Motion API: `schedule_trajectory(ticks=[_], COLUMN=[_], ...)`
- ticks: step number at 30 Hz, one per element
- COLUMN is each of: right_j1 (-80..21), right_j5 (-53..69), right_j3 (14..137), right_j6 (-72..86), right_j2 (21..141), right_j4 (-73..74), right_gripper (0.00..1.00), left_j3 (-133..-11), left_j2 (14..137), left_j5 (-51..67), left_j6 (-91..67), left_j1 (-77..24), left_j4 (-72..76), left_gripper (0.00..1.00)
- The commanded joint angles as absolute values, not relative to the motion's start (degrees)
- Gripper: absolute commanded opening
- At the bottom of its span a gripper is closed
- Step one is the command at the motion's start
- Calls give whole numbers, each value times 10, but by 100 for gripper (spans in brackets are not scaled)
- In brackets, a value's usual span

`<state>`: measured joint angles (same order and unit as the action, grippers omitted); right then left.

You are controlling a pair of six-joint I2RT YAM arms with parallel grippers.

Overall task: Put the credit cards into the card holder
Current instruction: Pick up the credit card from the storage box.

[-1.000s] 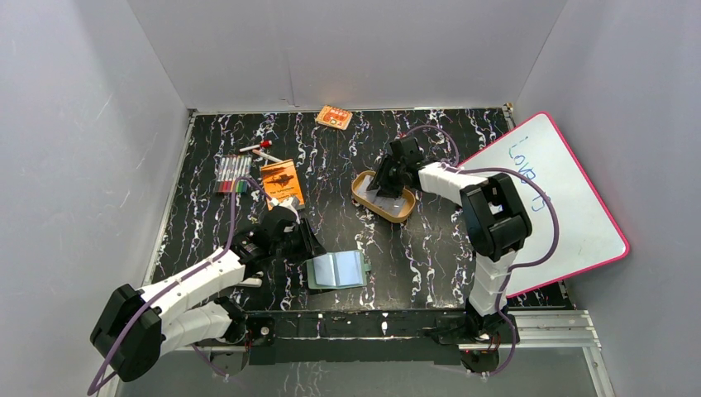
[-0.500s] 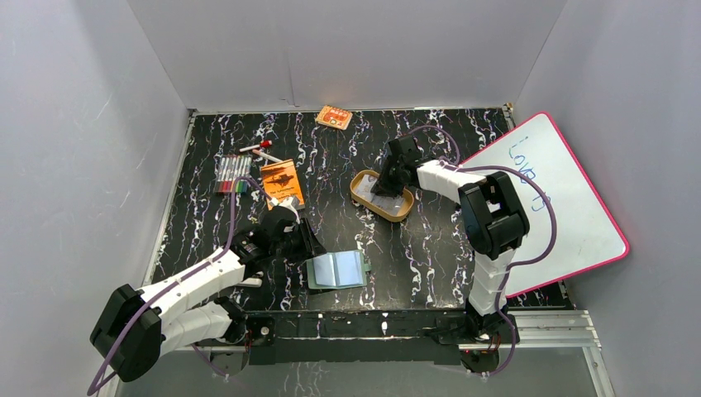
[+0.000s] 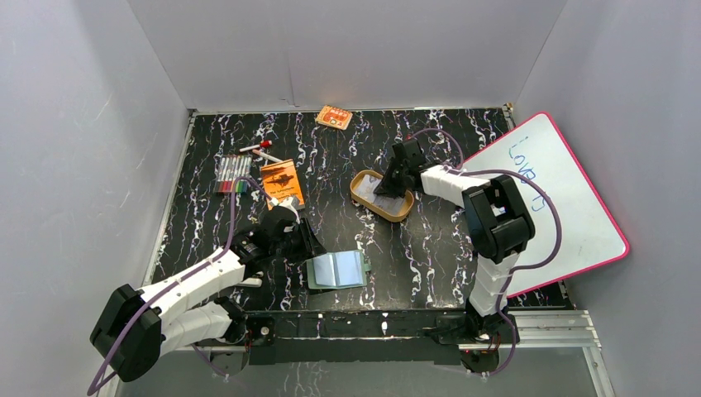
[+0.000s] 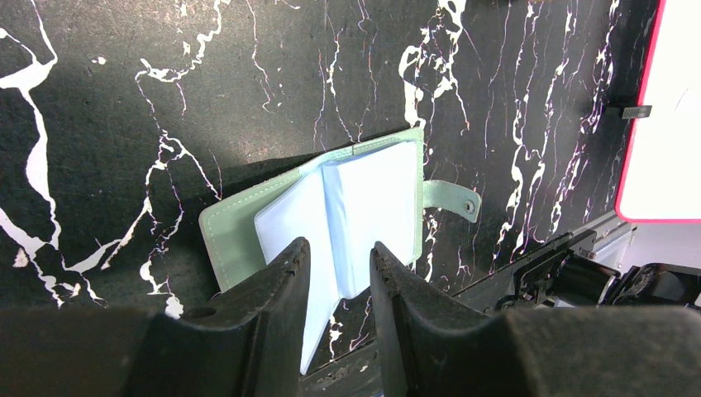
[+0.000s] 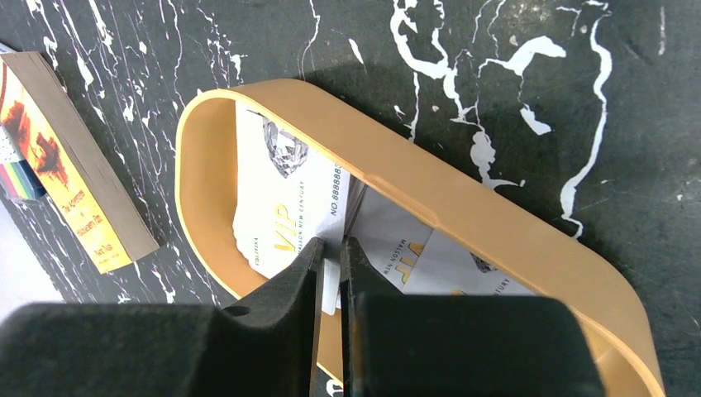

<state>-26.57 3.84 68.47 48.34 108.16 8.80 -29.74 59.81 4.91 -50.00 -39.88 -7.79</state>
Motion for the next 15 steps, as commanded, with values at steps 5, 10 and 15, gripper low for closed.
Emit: schedule_trajectory(ticks=[5, 10, 15], right_j1=[-256, -251, -248], right_j5=[26, 40, 57], right_j3=[652, 641, 627], right_j6=[476, 481, 489], right_j2=[1053, 1037, 1018], right_j4=[117, 107, 97], right_gripper=[10, 3, 0], left_j3=[-318, -321, -327], left_j2=[596, 598, 601], left_j5=[49, 47, 47], left_j6=[-498, -496, -494], left_j1=[-399, -399, -399], left_j4=[-80, -81, -84], left_gripper=[31, 31, 31])
